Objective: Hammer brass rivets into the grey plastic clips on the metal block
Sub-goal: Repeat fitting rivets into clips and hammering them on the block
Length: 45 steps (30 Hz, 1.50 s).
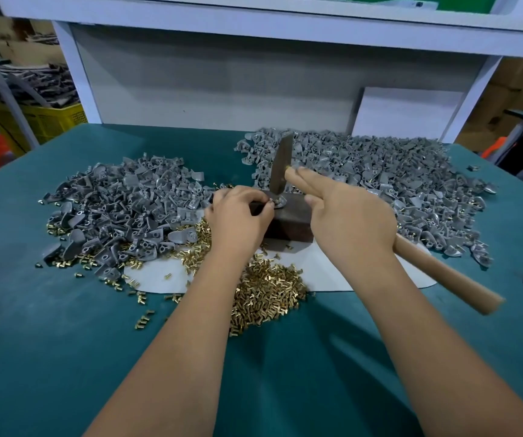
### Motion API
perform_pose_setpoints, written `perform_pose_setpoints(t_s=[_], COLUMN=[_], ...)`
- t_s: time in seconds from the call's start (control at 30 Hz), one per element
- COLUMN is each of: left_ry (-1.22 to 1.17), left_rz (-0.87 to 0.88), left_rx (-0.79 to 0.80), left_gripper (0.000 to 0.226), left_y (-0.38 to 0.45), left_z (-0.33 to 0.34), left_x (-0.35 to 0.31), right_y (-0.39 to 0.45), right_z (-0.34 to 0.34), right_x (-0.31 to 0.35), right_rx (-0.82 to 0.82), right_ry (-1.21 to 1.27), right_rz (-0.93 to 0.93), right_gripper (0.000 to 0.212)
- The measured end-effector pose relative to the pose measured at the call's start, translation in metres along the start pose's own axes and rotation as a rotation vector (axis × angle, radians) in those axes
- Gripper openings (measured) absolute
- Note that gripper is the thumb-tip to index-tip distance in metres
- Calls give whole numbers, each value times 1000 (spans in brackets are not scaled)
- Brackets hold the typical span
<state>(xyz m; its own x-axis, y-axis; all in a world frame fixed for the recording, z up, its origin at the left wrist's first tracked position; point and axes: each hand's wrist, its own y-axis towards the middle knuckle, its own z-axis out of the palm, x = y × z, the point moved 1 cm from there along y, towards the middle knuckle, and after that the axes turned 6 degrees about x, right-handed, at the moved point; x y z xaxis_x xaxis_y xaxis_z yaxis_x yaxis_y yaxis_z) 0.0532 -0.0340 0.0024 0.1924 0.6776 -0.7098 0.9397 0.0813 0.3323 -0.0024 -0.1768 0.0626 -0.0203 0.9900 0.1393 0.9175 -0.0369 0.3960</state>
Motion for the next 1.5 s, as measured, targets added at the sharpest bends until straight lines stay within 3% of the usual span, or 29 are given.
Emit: perform_pose_setpoints(t_s=[0.1, 0.2, 0.63, 0.77, 1.0, 1.2, 1.5], left_ry=[-113, -205, -196, -219, -139, -42, 20], left_rz=[-4, -38, -47, -54, -38, -120, -115], left_rx=[11, 36, 42, 24, -10, -41, -48], left_gripper=[9, 22, 26, 9, 4, 12, 19], left_y=[-1, -1, -3, -5, -4, -6, -8], left_z=[-2, -5, -8, -5, -2, 1, 1], left_x=[-1, -3, -7, -5, -3, -7, -10], right_y=[3, 0, -4, -6, -3, 8, 5], right_z=[2, 7, 21, 18, 4, -14, 1], right_x=[-2, -8, -19, -18, -15, -7, -6], right_rx=[-53, -83, -25, 3, 53, -7, 60], right_ry=[142, 188, 178, 196, 200, 186, 42], right_rz=[78, 117, 166, 157, 124, 58, 8], right_gripper=[45, 45, 42, 42, 42, 42, 44])
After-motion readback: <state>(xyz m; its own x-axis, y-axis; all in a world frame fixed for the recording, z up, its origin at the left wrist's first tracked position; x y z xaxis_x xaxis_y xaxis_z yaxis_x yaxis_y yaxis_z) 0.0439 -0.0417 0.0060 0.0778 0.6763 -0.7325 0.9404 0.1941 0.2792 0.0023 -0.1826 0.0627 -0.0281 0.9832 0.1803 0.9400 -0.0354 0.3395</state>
